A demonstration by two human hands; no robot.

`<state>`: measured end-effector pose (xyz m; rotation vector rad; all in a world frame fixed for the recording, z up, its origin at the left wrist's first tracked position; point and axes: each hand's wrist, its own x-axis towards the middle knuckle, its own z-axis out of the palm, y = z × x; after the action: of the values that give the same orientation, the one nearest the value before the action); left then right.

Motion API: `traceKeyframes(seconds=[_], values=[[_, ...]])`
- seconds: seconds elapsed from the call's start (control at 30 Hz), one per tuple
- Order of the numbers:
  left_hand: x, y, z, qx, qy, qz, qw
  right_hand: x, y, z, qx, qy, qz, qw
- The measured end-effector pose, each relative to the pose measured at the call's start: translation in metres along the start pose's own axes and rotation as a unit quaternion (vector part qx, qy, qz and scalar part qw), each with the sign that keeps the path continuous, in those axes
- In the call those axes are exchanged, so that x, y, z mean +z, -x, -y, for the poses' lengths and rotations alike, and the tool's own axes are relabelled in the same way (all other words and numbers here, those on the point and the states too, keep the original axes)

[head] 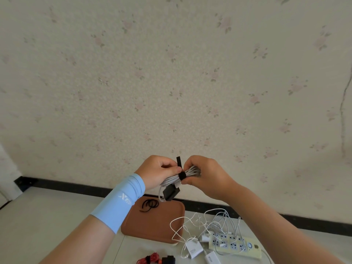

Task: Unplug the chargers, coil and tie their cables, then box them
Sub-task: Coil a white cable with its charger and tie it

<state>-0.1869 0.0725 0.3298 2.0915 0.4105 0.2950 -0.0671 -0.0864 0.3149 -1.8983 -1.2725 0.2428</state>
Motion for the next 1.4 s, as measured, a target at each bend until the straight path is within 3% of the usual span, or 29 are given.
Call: traceKeyframes(seconds=[0.23, 0.37, 0.5, 0.63, 0.9, 1.07, 1.23, 1.4], values=[[0.0, 0.0, 0.0, -0.028, 0.0, 0.04, 0.999, 0.004, 0.002, -0.009, -0.14, 0.042, -0.065, 0.987], [0.003, 0.002, -0.007, 0.001, -0.003, 0.056, 0.998, 0.002, 0.002, -0.009, -0.165, 0.031, -0.12, 0.978], [0.008, -0.001, -0.008, 0.02, -0.063, -0.016, 0.998, -0.001, 0.002, -0.007, -0.123, 0.01, -0.107, 0.987], [0.01, -0.001, -0.003, 0.033, -0.149, -0.018, 0.988, 0.0, 0.001, -0.008, -0.019, 0.033, -0.054, 0.998], [0.005, 0.001, -0.006, 0.074, -0.171, -0.014, 0.982, -0.002, -0.004, -0.003, -0.021, 0.18, -0.059, 0.982], [0.012, 0.006, -0.006, 0.096, -0.144, 0.011, 0.985, -0.023, -0.003, 0.002, 0.093, 0.049, 0.027, 0.994], [0.018, 0.006, -0.007, 0.086, -0.107, -0.011, 0.991, -0.022, -0.004, -0.006, 0.12, 0.018, 0.042, 0.992], [0.021, 0.006, -0.005, 0.065, -0.08, -0.023, 0.994, -0.023, -0.002, -0.011, 0.183, -0.112, 0.104, 0.971]])
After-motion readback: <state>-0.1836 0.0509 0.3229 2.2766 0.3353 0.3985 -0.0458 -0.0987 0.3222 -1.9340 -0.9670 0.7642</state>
